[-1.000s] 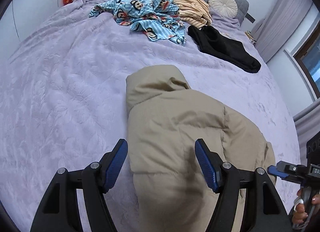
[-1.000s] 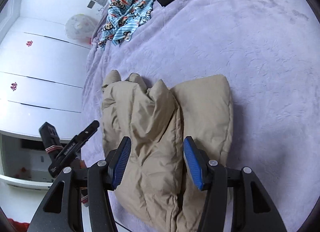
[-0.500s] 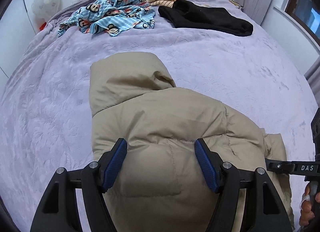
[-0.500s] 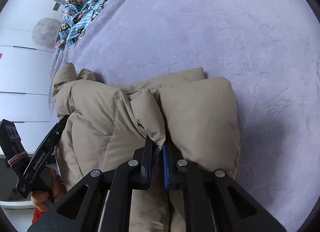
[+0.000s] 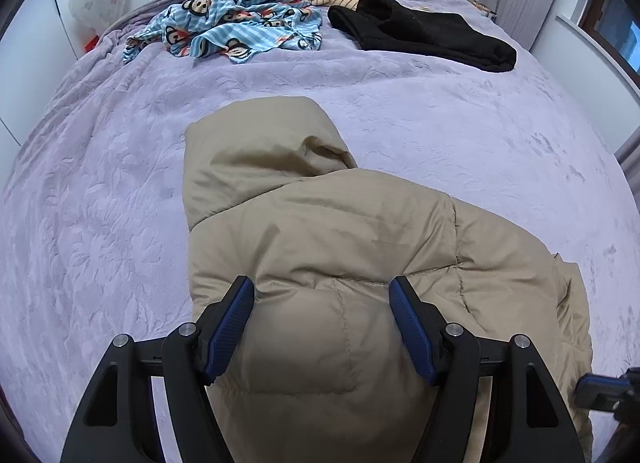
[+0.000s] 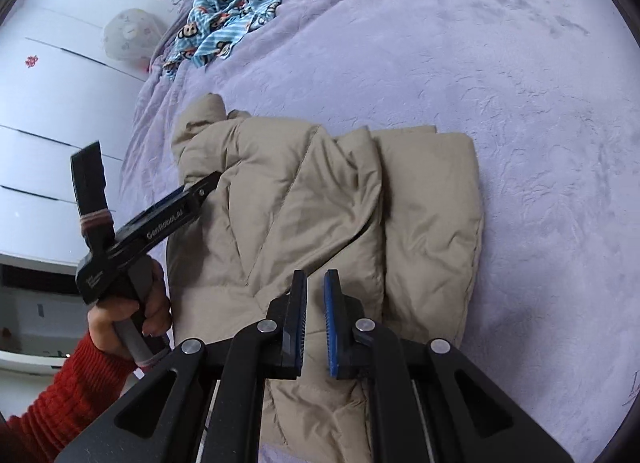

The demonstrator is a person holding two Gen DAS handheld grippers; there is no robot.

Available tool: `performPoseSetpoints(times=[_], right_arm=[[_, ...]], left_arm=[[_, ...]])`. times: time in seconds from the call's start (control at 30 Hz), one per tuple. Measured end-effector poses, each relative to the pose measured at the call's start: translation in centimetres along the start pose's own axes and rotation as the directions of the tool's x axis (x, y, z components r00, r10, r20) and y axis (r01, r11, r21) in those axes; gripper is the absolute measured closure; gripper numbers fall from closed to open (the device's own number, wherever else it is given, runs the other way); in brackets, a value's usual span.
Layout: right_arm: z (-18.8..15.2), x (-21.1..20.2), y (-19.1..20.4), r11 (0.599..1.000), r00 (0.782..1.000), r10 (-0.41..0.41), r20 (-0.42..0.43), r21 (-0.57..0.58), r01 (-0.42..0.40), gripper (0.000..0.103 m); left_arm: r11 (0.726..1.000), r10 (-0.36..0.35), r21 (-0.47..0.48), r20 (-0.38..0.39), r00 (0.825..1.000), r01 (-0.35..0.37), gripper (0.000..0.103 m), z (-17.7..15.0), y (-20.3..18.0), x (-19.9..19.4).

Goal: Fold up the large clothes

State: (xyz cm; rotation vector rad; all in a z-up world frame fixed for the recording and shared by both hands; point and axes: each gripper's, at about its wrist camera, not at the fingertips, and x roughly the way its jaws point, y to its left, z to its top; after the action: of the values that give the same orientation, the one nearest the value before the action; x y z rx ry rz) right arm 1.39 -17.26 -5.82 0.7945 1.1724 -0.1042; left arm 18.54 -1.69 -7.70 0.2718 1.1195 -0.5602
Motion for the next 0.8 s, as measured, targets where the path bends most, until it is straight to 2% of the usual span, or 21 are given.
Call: performPoseSetpoints(times=[0.13, 0.2, 0.3, 0.4, 0.47, 0.57, 0.6, 0.63, 0.8], right_arm=[[-1.2, 2.5, -0.8, 0.998, 0.997, -0.051, -0.053, 0.025, 0.052, 0.094], [-1.6, 3.0, -1.5, 0.997, 0.998, -0.038, -0.057, 0.064, 0.041, 0.094], [-1.8, 3.2, -1.6, 0.997, 0.997, -0.059, -0.052, 0.051, 0.061, 0.094], [-2.0, 3.5, -1.7, 0.996, 0.996, -0.076, -0.053, 0.037, 0.078, 0.095], [-2.0, 3.9, -1.6, 0.995, 0.994, -0.093, -0.053, 0.028, 0.095, 0.095], [-2.2, 4.4, -1.3, 0.992, 0.991, -0.124, -0.055, 0.004, 0.124, 0.095], [-2.4, 4.6, -1.0, 0.990, 0.988, -0.143, -0.054, -0.015, 0.142, 0.095], [-2.6, 4.7, -0.7, 0.986, 0.985, -0.165, -0.051, -0.038, 0.163, 0.095], [-3.2, 4.6, 0.1, 0.973, 0.973, -0.223, -0.054, -0.065, 0.219, 0.095]], left_arm=[[1.000, 0.004, -0.009, -0.009, 1.000, -0.004, 0.032, 0.0, 0.3, -0.6], [0.999, -0.004, -0.034, 0.013, 1.000, 0.005, 0.032, -0.3, 1.1, -2.6], [0.998, -0.026, -0.048, 0.051, 0.998, 0.029, 0.032, -2.3, 2.6, -5.6], [0.997, -0.046, -0.064, -0.003, 0.999, 0.046, 0.032, -5.8, 3.7, -6.4], [0.997, -0.043, -0.064, -0.057, 0.997, 0.039, 0.032, -8.3, 3.8, -5.5], [0.991, -0.074, -0.119, -0.073, 0.995, 0.065, 0.030, -10.7, 4.1, -4.7], [0.990, -0.076, -0.124, -0.073, 0.994, 0.067, 0.022, -11.2, 4.1, -4.4], [0.991, -0.063, -0.127, -0.081, 0.995, 0.052, 0.019, -11.5, 4.1, -4.1], [0.989, -0.070, -0.136, -0.104, 0.992, 0.055, 0.018, -11.8, 4.3, -4.3]])
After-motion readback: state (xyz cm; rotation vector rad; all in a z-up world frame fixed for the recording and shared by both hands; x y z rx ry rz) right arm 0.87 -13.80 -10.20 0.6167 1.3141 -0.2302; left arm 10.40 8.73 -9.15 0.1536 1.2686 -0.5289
